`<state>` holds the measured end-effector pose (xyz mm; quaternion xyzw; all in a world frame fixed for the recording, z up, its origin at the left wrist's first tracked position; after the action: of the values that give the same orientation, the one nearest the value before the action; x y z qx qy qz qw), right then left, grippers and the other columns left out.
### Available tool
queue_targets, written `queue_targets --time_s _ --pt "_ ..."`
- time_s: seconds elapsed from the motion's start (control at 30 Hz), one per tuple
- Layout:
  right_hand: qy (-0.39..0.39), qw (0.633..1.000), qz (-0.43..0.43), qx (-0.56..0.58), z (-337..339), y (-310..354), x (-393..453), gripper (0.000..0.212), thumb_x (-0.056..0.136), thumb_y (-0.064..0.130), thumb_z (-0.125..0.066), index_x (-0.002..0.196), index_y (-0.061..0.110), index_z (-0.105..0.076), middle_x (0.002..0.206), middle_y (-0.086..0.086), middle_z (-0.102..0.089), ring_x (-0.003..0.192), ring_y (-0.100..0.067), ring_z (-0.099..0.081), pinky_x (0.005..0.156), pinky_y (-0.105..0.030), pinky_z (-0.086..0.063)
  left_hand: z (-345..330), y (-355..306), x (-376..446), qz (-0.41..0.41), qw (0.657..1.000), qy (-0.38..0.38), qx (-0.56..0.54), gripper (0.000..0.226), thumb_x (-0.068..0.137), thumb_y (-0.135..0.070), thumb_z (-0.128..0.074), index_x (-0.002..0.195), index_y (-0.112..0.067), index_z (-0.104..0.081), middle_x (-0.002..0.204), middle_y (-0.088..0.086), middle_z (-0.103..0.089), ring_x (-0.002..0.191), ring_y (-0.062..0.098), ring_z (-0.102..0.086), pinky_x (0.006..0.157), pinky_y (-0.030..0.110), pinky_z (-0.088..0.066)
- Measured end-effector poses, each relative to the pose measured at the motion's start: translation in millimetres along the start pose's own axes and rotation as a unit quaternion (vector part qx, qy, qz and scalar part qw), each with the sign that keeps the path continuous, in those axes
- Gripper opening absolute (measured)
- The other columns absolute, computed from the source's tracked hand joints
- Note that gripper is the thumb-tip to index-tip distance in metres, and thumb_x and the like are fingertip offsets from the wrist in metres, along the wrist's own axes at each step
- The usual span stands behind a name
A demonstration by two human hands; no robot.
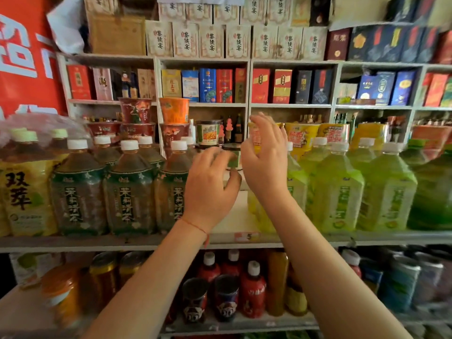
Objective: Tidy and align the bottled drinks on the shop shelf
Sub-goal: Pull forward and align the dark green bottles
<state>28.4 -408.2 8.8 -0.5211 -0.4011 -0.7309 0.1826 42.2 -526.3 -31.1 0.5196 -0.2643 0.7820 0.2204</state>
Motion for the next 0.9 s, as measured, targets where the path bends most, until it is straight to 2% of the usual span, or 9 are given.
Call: queue_targets --time_s 0.07,0.17,0.3,0.4,0.47,0.53,0.63,0.8,0.9 --pt "-0.017 1.0 -0.011 -0.02 24 -20 5 0.047 0.094 0.02 -0.046 0.14 0.011 -0.052 0.143 -0.005 -0.054 0.138 -0.02 -0.042 0.118 -0.046 -0.03 -20 -21 1 0.076 0.992 0.059 -0.077 0.035 0.097 -0.029 -0.053 0.128 -0.015 -0.062 0.128 0.001 -0.057 0.121 0.016 -0.052 0.104 0.032 -0.044" --pt "0.035 0.99 -0.133 0.039 54 -54 3 0.051 0.102 0.024 -0.042 0.152 0.016 -0.037 0.153 0.0 -0.044 0.142 -0.016 -0.035 0.118 -0.036 -0.028 -49 -48 0 0.2 0.954 0.118 -0.191 0.04 0.101 -0.031 -0.057 0.14 -0.03 -0.049 0.133 -0.016 -0.047 0.124 0.001 -0.045 0.106 0.026 -0.038" --pt "0.12 0.94 -0.279 0.156 64 -76 -5 0.044 0.105 0.04 -0.033 0.138 0.019 -0.052 0.136 0.004 -0.059 0.133 -0.019 -0.047 0.105 -0.037 -0.04 -82 -68 -2 0.327 0.884 0.103 -0.318 0.021 0.103 -0.038 -0.052 0.118 -0.052 -0.047 0.111 -0.035 -0.05 0.097 -0.029 -0.048 0.088 0.013 -0.04" --pt "0.151 0.869 -0.411 0.23 58 -89 -14 0.05 0.104 0.053 -0.03 0.135 0.024 -0.057 0.13 0.005 -0.06 0.124 -0.018 -0.052 0.109 -0.039 -0.038 -95 -66 -5 0.387 0.852 0.043 -0.35 0.029 0.099 -0.052 -0.05 0.127 -0.044 -0.055 0.119 -0.025 -0.062 0.112 -0.008 -0.056 0.1 0.03 -0.046" --pt "0.166 0.796 -0.496 0.303 55 -103 -28 0.049 0.104 0.057 -0.031 0.121 0.027 -0.066 0.115 0.005 -0.068 0.104 -0.013 -0.06 0.1 -0.036 -0.043 -99 -62 -9 0.415 0.835 0.031 -0.36 0.051 0.089 -0.066 -0.05 0.132 -0.04 -0.058 0.129 -0.015 -0.065 0.123 0.007 -0.058 0.109 0.043 -0.045" --pt "0.172 0.76 -0.531 0.334 49 -114 -35 0.051 0.102 0.059 -0.033 0.115 0.027 -0.07 0.111 -0.002 -0.073 0.098 -0.017 -0.065 0.092 -0.037 -0.05 -100 -60 -9 0.425 0.829 0.031 -0.361 0.069 0.077 -0.075 -0.05 0.137 -0.041 -0.057 0.136 -0.012 -0.062 0.129 0.013 -0.056 0.113 0.048 -0.042" --pt "0.16 0.756 -0.547 0.323 41 -120 -25 0.049 0.099 0.058 -0.037 0.107 0.025 -0.072 0.109 -0.008 -0.073 0.101 -0.025 -0.066 0.095 -0.041 -0.051 -96 -63 -3 0.422 0.833 0.028 -0.357 0.063 0.079 -0.071 -0.049 0.133 -0.04 -0.059 0.135 -0.014 -0.063 0.128 0.009 -0.056 0.114 0.045 -0.041" --pt "0.175 0.75 -0.532 0.352 37 -121 -23 0.045 0.102 0.051 -0.036 0.096 0.022 -0.07 0.082 0.001 -0.076 0.086 -0.022 -0.068 0.066 -0.03 -0.049 -91 -58 -2 0.41 0.851 0.037 -0.326 0.066 0.082 -0.068 -0.051 0.141 -0.039 -0.054 0.14 -0.017 -0.058 0.131 0.006 -0.052 0.114 0.042 -0.041" --pt "0.198 0.737 -0.531 0.368 31 -118 -24 0.052 0.101 0.056 -0.033 0.093 0.023 -0.072 0.076 0.001 -0.077 0.085 -0.022 -0.069 0.071 -0.032 -0.052 -87 -51 1 0.394 0.861 0.04 -0.32 0.045 0.093 -0.056 -0.052 0.134 -0.037 -0.059 0.129 -0.018 -0.063 0.121 -0.002 -0.057 0.107 0.031 -0.045"
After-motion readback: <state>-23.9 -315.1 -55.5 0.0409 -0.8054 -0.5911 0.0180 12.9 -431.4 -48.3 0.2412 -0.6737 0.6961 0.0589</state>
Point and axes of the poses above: each hand's wrist, its own x-axis towards the middle knuckle, its own z-axis out of the back of the hand, y = z × x, the point moved 1 cm from there along x, towards the middle knuckle
